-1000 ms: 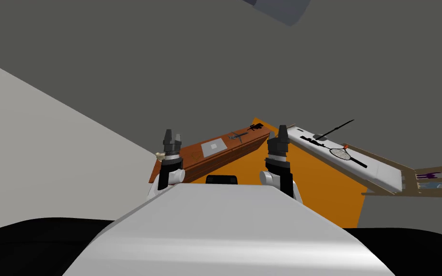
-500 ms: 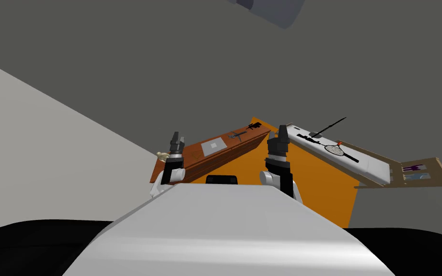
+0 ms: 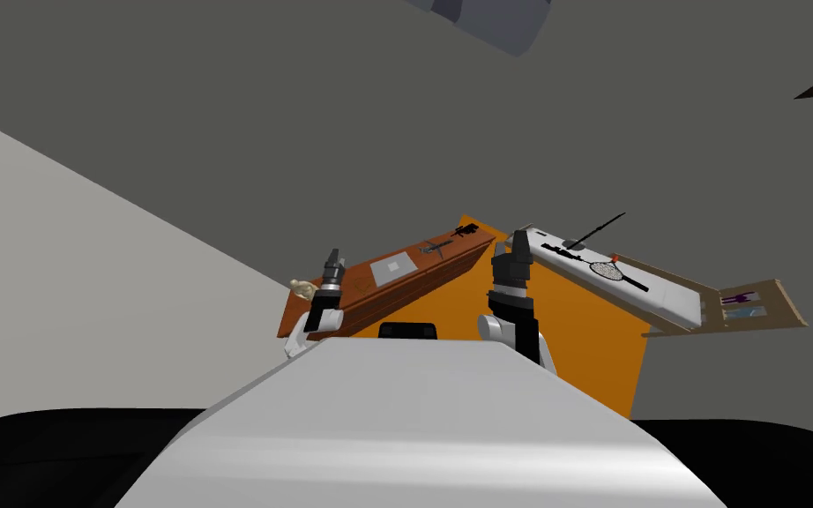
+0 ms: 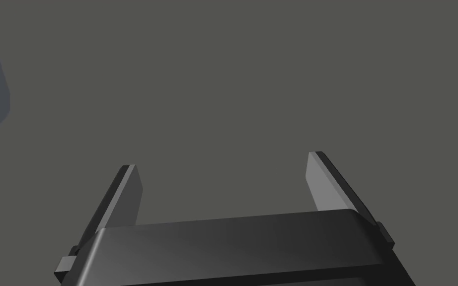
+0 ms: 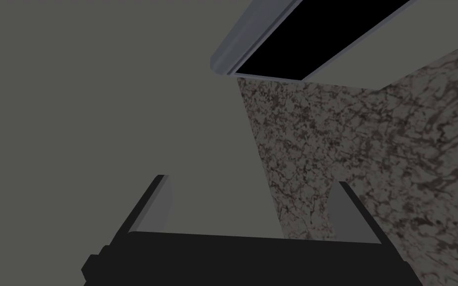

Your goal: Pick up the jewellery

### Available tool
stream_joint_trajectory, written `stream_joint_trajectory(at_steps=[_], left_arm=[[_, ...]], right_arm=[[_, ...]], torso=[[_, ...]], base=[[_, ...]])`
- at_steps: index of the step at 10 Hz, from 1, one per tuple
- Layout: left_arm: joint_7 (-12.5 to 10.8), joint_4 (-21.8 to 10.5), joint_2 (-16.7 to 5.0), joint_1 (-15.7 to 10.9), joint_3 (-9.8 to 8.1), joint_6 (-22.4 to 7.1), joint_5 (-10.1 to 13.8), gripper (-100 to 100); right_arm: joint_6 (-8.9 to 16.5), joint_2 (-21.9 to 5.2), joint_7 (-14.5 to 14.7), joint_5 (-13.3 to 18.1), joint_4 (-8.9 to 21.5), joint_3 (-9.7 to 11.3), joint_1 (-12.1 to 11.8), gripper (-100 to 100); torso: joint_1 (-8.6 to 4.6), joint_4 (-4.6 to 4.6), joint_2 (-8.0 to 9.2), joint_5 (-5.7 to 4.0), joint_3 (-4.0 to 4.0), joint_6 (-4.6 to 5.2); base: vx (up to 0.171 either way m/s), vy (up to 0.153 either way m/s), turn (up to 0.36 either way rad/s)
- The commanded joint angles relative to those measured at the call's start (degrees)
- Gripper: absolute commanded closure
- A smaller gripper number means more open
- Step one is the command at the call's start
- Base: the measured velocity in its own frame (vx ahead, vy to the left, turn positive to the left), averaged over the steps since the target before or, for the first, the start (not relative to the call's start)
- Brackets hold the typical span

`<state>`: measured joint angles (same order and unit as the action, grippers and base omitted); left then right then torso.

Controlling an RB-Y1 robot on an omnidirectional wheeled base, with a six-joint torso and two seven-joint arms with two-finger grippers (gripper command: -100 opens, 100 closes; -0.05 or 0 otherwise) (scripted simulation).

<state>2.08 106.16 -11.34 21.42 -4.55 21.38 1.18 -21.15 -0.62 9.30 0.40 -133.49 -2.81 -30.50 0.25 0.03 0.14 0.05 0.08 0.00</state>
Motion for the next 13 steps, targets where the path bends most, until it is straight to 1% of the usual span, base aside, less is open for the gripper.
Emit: stream_joint_trajectory(at_steps=[1, 2, 3, 4, 5, 6, 7, 8, 9, 11, 12, 13], left_arm=[[-0.1, -1.8, -0.3, -0.8, 0.13, -1.6, -0.1, -100], [-0.2, -4.0, -0.9, -2.0, 0.42, -3.2, -0.3, -100], [-0.2, -4.7, -0.9, -2.0, 0.42, -3.2, -0.3, -100], [-0.3, -6.8, -1.4, -3.4, 0.76, -4.9, -0.4, -100], [-0.3, -7.8, -1.4, -3.4, 0.76, -4.9, -0.4, -100], [-0.3, -9.6, -1.9, -4.7, 1.14, -6.6, -0.6, -100], [-0.3, -10.9, -1.9, -4.7, 1.14, -6.6, -0.6, -100], [-0.4, -13.3, -2.3, -6.1, 1.56, -8.4, -0.7, -100], [-0.4, -13.9, -2.3, -6.1, 1.56, -8.4, -0.7, -100], [-0.6, -19.0, -3.0, -9.0, 2.48, -11.6, -1.0, -100], [-0.6, -20.1, -3.0, -9.0, 2.48, -11.9, -1.0, -100], [-0.6, -20.1, -3.0, -9.0, 2.48, -11.9, -1.0, -100]], right_arm=[[0.0, 0.0, 0.0, 0.0, 0.0, 0.0, 0.0, 0], [0.0, 0.0, 0.0, 0.0, 0.0, 0.0, 0.0, 0], [0.0, 0.0, 0.0, 0.0, 0.0, 0.0, 0.0, 0], [0.0, 0.0, 0.0, 0.0, 0.0, 0.0, 0.0, 0], [0.0, 0.0, 0.0, 0.0, 0.0, 0.0, 0.0, 0], [0.0, 0.0, 0.0, 0.0, 0.0, 0.0, 0.0, 0], [0.0, 0.0, 0.0, 0.0, 0.0, 0.0, 0.0, 0], [0.0, 0.0, 0.0, 0.0, 0.0, 0.0, 0.0, 0], [0.0, 0.0, 0.0, 0.0, 0.0, 0.0, 0.0, 0], [0.0, 0.0, 0.0, 0.0, 0.0, 0.0, 0.0, 0], [0.0, 0.0, 0.0, 0.0, 0.0, 0.0, 0.0, 0], [0.0, 0.0, 0.0, 0.0, 0.0, 0.0, 0.0, 0]], torso=[[0.00, 0.00, 0.00, 0.00, 0.00, 0.00], [-0.04, 0.00, -0.01, 0.00, 0.00, -0.01], [-0.08, 0.00, -0.01, -0.01, 0.00, 0.00], [-0.11, 0.00, -0.06, -0.02, -0.03, -0.01], [-0.11, -0.01, -0.06, -0.02, -0.03, 0.00], [-0.11, -0.01, -0.08, -0.02, -0.04, -0.02], [-0.10, -0.01, -0.09, -0.02, -0.05, 0.01], [-0.11, -0.02, -0.10, -0.02, -0.05, -0.02], [-0.09, -0.02, -0.12, -0.02, -0.06, 0.00], [-0.10, -0.02, -0.14, -0.02, -0.07, 0.00], [-0.06, -0.02, -0.10, -0.01, -0.05, 0.00], [-0.09, -0.01, -0.09, -0.01, -0.05, -0.03]], base=[[-0.039, 0.045, -0.034], [-0.037, 0.033, -0.049], [-0.026, 0.025, -0.030], [-0.027, 0.029, -0.060], [-0.019, 0.028, -0.036], [-0.022, 0.031, -0.064], [-0.016, 0.028, -0.041], [-0.012, 0.033, -0.064], [-0.010, 0.026, -0.041], [-0.018, 0.036, -0.096], [-0.019, 0.035, -0.046], [-0.007, 0.010, 0.018]])
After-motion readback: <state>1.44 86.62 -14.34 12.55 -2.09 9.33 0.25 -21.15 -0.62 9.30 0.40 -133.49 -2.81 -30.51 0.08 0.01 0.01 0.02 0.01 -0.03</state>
